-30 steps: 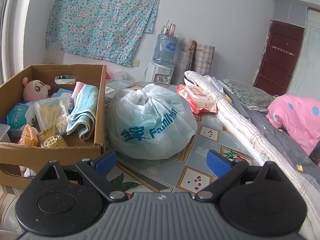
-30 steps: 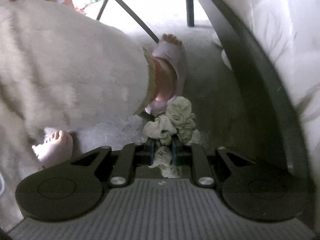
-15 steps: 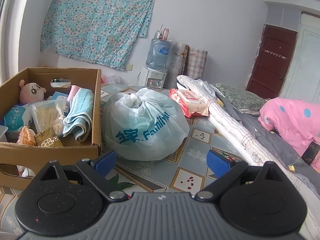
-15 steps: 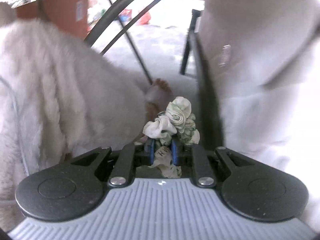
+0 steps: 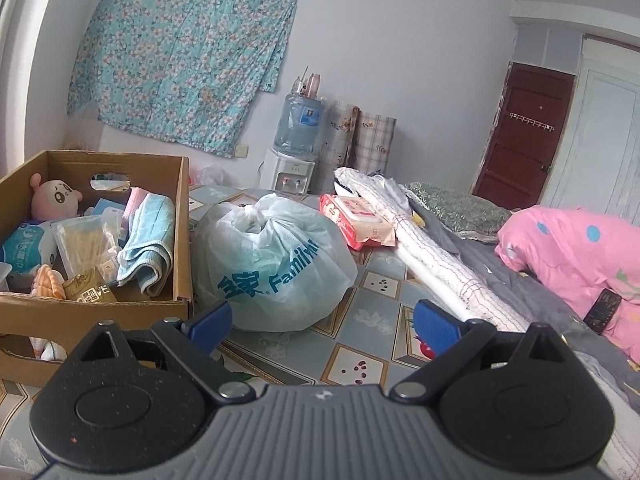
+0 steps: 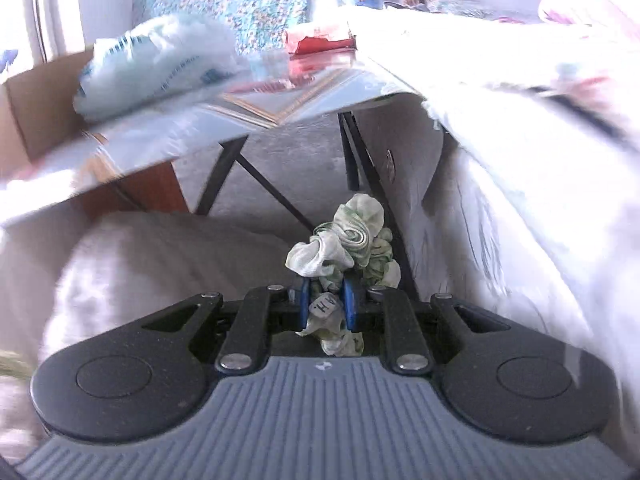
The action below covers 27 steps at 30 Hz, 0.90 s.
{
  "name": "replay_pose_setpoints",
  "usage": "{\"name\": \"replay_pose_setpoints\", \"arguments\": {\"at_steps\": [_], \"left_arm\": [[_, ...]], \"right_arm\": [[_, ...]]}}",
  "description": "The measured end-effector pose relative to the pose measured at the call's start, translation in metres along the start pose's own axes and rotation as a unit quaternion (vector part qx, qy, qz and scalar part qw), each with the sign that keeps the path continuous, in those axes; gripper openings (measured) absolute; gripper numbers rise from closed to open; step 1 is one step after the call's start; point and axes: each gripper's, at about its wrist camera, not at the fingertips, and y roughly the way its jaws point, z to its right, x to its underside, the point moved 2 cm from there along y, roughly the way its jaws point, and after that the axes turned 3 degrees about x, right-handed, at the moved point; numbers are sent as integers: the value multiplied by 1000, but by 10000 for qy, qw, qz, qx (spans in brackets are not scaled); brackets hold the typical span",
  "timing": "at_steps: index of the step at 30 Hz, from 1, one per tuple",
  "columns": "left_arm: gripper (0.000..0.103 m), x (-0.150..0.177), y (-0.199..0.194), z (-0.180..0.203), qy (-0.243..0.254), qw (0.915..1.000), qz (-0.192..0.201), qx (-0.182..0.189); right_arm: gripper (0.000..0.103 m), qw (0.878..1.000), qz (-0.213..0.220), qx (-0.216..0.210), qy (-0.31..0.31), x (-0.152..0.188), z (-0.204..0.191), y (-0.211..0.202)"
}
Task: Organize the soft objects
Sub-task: 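Lift the scrunchie with the right gripper and carry it toward the box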
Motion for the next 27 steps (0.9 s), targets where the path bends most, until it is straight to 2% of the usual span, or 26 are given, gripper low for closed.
{"name": "replay_pose_setpoints", "arguments": {"at_steps": [3,6,10,13,15,17,20,23,27], "left_arm": [[98,2,-3,0,20,10000,26,-22],[98,2,-9,-2,-8,10000,67,46],[98,0,-24,-8,-12,9998,210,34],[98,-4,-41,-19,-14,9990,431,-136],[98,-8,-52,-30,-69,9976,599,-329],[99,-9,-62,-44,-191,9953,760,-573],[100,-9,-72,-65,-396,9909,902,-920],[100,-8,-82,-89,-623,9856,963,-1246],[100,-6,-90,-116,-892,9780,969,-1615]], "right_arm": [[15,10000,38,9,54,3,-8,-29],[15,9997,252,-24,14,-5,-23,-68],[15,9966,787,-250,33,-32,-35,-112],[16,9882,1377,-655,-150,-71,-51,-133],[16,9791,1725,-1022,-344,-100,-68,-138],[17,9662,1983,-1561,-520,-130,-92,-135],[17,9438,2149,-2347,-891,-170,-138,-121],[18,9193,2067,-3053,-1379,-205,-192,-102],[18,8968,1586,-3606,-2016,-246,-268,-62]]}}
